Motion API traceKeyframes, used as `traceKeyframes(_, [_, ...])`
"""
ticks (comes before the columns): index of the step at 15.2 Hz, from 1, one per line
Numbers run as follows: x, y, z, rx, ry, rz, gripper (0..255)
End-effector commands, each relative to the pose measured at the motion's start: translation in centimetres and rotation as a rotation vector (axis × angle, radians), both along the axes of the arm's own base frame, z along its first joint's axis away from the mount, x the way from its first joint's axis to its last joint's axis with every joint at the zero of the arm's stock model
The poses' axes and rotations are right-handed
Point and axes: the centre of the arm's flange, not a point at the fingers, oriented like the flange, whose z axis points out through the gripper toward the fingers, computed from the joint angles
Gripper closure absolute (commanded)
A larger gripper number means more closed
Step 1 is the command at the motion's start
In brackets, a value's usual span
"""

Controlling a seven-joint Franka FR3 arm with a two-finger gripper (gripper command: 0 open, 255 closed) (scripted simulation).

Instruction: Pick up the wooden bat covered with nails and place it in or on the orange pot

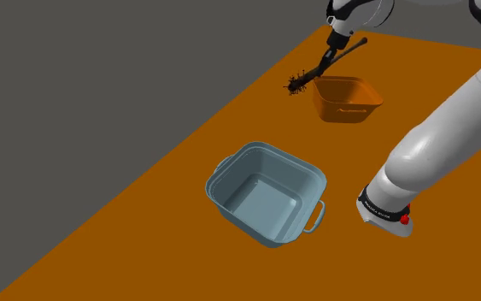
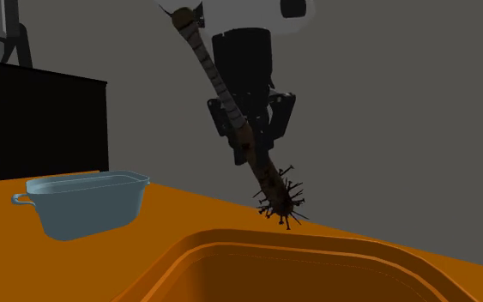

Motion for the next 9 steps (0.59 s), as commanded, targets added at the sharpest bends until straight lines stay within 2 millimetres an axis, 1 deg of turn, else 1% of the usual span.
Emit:
traceKeyframes(1, [-1.4,-2.1,0.3,0.000,-0.001,0.002,255])
traceKeyframes(9, [-7.3,-10.8,0.3,0.000,-0.001,0.002,255])
